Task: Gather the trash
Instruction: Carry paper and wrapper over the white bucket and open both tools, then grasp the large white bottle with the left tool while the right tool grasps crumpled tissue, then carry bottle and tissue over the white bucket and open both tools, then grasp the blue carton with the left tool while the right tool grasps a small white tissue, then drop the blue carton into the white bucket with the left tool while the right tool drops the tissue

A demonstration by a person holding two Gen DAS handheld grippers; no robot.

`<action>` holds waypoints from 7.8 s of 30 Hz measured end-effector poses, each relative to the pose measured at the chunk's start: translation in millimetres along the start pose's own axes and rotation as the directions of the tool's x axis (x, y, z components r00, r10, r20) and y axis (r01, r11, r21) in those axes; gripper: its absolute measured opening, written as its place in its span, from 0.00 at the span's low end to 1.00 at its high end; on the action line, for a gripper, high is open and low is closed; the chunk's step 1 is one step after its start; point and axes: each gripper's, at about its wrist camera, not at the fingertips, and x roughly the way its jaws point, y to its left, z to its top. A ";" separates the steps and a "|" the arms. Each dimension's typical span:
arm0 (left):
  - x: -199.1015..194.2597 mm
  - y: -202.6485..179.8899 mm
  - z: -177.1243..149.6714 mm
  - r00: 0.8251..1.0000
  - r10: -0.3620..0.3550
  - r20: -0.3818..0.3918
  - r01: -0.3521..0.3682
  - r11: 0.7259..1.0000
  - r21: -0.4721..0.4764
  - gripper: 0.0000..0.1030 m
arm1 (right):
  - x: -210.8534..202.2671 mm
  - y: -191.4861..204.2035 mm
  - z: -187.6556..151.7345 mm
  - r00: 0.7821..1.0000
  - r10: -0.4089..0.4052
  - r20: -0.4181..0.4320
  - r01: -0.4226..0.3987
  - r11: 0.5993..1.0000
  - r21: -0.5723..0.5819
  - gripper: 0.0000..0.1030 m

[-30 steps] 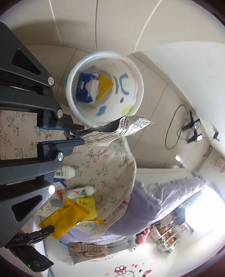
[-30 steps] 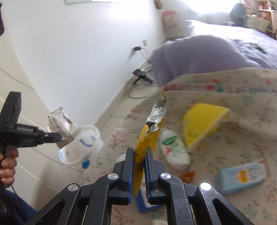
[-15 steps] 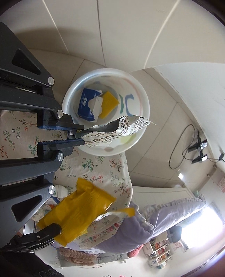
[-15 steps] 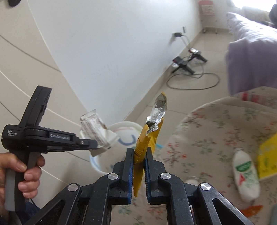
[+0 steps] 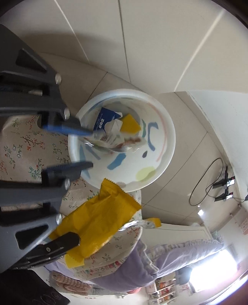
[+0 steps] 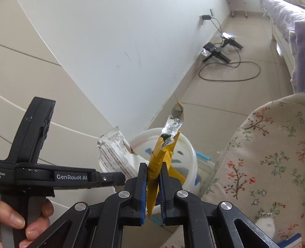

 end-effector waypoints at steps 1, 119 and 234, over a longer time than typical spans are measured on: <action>-2.7 2.4 0.8 1.000 -0.004 0.009 0.004 1.000 -0.012 0.52 | 2.1 -0.3 0.3 1.000 0.001 -0.004 -0.001 1.000 0.002 0.10; -51.1 -45.1 -6.9 0.976 -0.037 0.217 0.010 0.993 0.122 0.38 | -79.2 -51.7 -43.5 0.991 -0.135 -0.019 0.135 0.991 0.011 0.11; 24.4 -194.7 -141.6 1.000 -0.015 -0.021 0.023 0.856 0.517 0.70 | -113.8 -142.5 -150.3 0.934 -0.221 -0.280 0.223 0.975 -0.027 0.18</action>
